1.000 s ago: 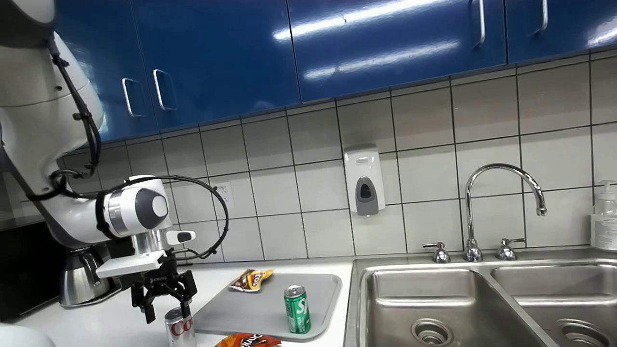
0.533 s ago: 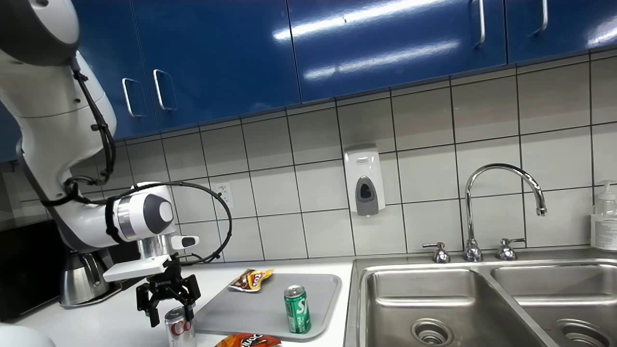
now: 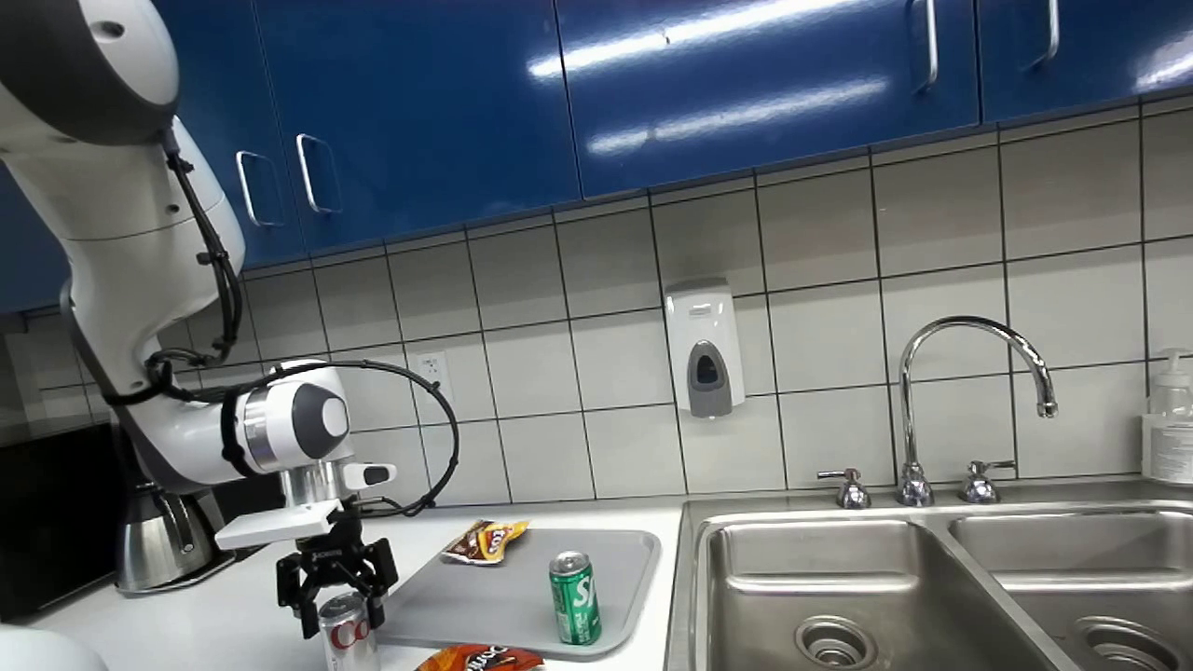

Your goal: Move the can of coke to the tray

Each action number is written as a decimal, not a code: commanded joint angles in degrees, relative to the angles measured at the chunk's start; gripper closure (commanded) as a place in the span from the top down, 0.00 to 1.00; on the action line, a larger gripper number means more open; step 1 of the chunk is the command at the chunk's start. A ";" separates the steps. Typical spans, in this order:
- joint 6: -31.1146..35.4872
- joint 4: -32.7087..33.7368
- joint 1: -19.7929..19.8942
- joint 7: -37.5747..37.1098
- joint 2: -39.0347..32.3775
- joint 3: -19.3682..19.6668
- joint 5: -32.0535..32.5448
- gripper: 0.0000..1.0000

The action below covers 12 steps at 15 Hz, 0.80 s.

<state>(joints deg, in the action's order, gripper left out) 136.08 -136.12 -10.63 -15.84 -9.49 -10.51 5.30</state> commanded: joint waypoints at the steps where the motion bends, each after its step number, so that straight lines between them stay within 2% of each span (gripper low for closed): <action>1: -0.06 1.11 -0.99 -1.88 -0.85 1.03 1.05 1.00; 2: 0.00 1.08 -0.97 -1.78 -0.91 1.06 0.96 1.00; 4: 0.00 1.08 -0.97 -1.58 -1.02 1.07 0.82 0.74; 8: -0.01 0.93 -0.91 -1.19 -0.97 1.05 0.47 0.42; 9: -0.02 0.93 -0.91 -1.15 -0.88 1.05 0.46 0.39; 12: -0.07 0.56 -0.99 -1.11 -0.01 0.93 0.41 0.39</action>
<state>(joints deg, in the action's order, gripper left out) 136.08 -135.91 -10.65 -15.84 -10.12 -10.23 5.29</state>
